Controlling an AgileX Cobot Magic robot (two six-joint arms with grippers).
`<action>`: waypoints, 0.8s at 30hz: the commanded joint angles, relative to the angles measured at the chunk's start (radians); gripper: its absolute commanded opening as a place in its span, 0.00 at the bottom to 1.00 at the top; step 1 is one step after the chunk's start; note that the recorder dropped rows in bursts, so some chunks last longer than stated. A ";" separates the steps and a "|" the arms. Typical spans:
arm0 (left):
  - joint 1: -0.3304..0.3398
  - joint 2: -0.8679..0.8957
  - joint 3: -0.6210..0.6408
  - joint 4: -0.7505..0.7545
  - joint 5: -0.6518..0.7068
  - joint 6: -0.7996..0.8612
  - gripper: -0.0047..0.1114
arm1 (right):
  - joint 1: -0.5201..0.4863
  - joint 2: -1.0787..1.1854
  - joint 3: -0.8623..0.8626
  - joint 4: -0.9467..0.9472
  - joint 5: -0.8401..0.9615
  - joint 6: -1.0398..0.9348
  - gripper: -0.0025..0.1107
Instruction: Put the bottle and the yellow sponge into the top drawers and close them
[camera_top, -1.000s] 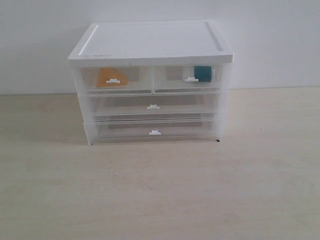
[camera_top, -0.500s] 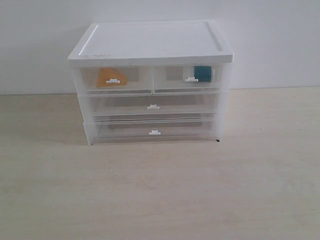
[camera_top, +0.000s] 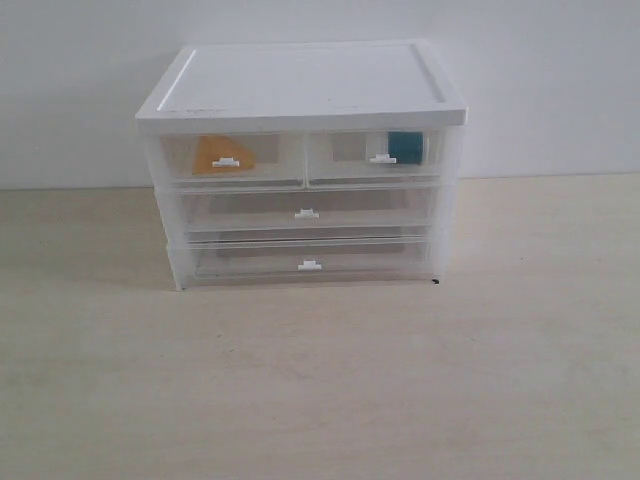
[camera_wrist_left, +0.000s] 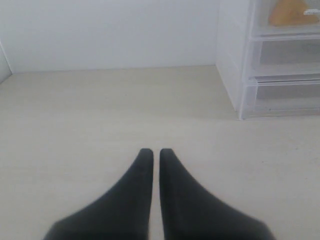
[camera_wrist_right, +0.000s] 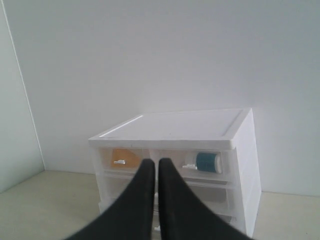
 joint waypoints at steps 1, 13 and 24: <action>0.002 -0.002 0.002 0.005 0.000 0.004 0.07 | -0.002 -0.005 0.009 -0.001 0.001 0.004 0.02; 0.002 -0.002 0.002 0.005 0.000 0.004 0.07 | -0.316 -0.102 0.134 -0.186 -0.269 0.033 0.02; 0.002 -0.002 0.002 0.005 0.002 0.004 0.07 | -0.482 -0.102 0.238 -0.393 -0.209 0.203 0.02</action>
